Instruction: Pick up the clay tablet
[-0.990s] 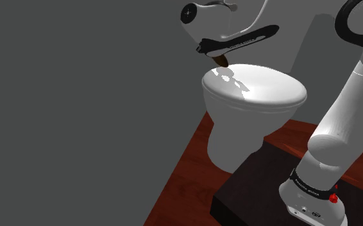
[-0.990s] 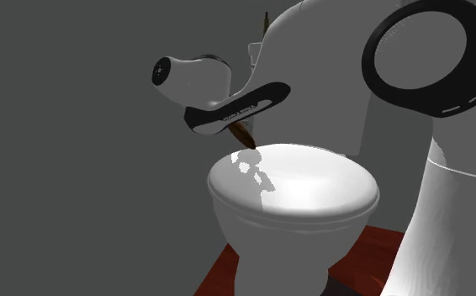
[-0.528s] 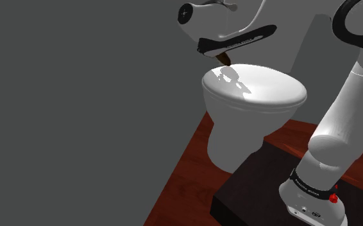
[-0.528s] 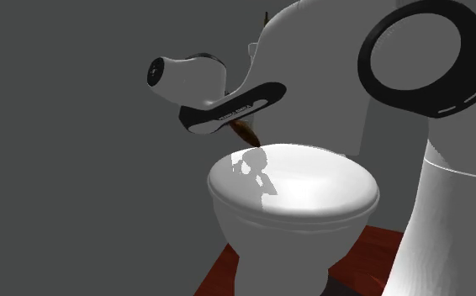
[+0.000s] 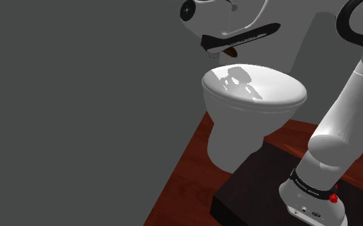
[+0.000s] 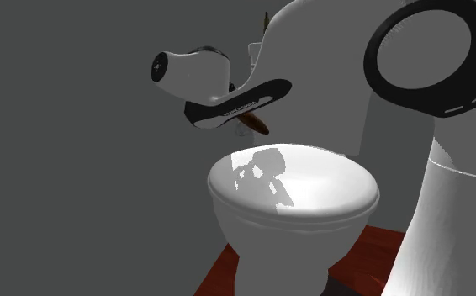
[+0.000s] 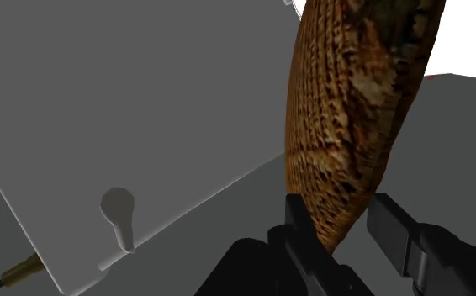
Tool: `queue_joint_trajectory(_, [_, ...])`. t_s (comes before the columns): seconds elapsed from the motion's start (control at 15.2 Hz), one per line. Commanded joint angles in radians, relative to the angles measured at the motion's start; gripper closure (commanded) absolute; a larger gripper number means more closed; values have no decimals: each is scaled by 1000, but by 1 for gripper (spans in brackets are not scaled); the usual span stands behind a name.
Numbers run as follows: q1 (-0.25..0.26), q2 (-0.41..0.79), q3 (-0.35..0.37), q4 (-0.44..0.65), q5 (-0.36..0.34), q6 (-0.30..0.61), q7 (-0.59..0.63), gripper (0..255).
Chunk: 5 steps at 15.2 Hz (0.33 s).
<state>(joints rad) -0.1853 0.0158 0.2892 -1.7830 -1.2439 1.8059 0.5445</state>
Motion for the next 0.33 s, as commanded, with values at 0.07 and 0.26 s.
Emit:
queue_joint_trajectory(0.07, [17, 122, 14, 253, 92, -43, -45, 255])
queue_joint_trajectory(0.26, [22, 124, 11, 269, 94, -50, -58, 255])
